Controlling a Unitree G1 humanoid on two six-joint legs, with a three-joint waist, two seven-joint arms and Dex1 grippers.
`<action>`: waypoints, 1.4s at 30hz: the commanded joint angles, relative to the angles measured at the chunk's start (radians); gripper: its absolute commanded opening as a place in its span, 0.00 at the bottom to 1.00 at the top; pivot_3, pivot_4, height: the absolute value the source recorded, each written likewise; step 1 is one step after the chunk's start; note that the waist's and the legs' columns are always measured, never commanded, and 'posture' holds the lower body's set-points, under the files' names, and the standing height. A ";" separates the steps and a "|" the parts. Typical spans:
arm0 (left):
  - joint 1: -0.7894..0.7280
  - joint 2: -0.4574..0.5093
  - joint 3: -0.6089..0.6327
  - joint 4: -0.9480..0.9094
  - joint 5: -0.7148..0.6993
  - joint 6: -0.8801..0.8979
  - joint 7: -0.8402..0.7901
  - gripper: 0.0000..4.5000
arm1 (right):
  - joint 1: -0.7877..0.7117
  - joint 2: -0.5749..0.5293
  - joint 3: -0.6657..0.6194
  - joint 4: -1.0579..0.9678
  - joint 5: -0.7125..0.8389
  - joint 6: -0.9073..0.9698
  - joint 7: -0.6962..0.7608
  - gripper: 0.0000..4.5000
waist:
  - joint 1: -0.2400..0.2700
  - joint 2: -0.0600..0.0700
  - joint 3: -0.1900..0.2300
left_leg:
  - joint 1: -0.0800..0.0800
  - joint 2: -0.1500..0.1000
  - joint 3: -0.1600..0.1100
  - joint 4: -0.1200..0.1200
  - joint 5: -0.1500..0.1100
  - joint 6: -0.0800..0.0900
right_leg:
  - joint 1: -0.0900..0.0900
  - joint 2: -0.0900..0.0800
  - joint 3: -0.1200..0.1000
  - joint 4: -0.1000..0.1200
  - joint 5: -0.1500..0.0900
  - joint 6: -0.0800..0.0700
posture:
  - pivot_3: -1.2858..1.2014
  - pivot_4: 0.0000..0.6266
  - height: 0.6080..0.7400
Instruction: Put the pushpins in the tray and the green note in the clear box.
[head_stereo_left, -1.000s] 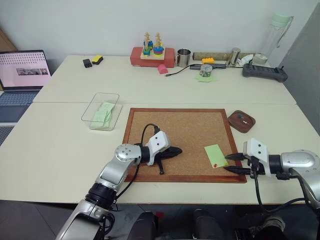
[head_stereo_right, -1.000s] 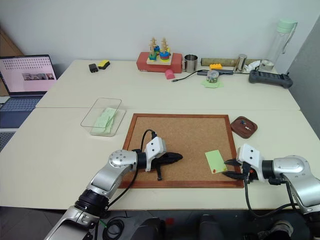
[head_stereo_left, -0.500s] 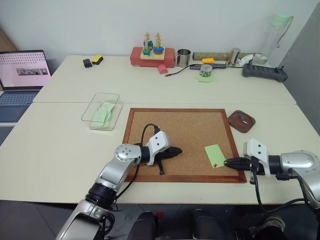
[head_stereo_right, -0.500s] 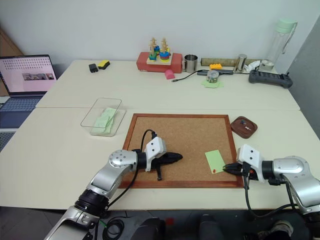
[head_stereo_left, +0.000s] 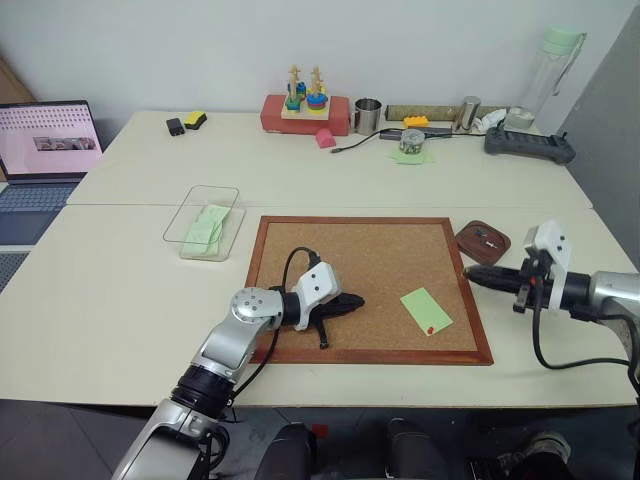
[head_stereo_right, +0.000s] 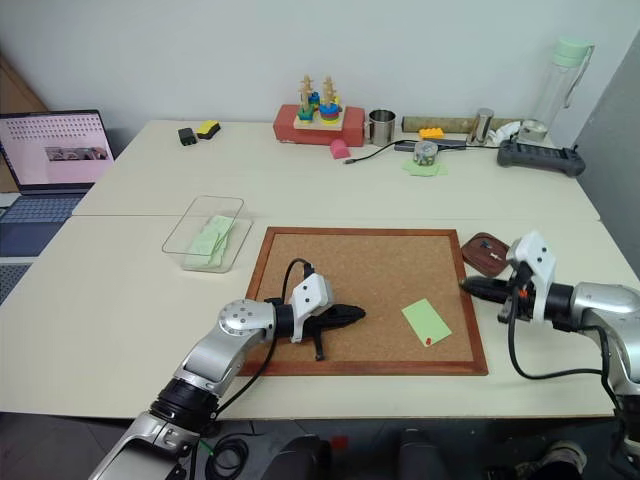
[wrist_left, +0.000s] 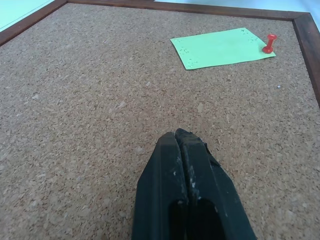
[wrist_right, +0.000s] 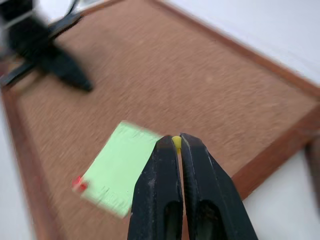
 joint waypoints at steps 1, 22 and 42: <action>0.005 0.004 -0.013 0.032 0.032 0.012 0.012 0.00 | -0.122 0.064 -0.008 0.147 -0.117 -0.057 -0.214 0.02 | 0.000 0.000 0.000 | 0.000 0.000 0.000 0.000 0.000 0.000 | 0.000 0.000 0.000 0.000 0.000 0.000 | 0.52 0.24 1.00; 0.012 0.010 -0.006 0.014 0.028 0.026 0.020 0.00 | -0.258 0.179 -0.039 0.426 -0.225 -0.204 -0.406 0.52 | -0.002 0.001 -0.001 | -0.001 0.000 0.002 -0.002 0.000 0.000 | -0.002 0.000 0.000 0.001 0.001 -0.002 | 0.52 0.24 1.00; 0.005 0.007 -0.004 0.031 0.031 0.016 0.017 0.00 | 0.236 -0.090 0.145 -0.262 -0.074 -0.125 0.140 0.64 | 0.002 0.001 -0.001 | -0.001 0.000 0.000 -0.001 0.000 0.001 | 0.000 0.000 -0.001 0.000 -0.002 0.003 | 0.52 0.24 1.00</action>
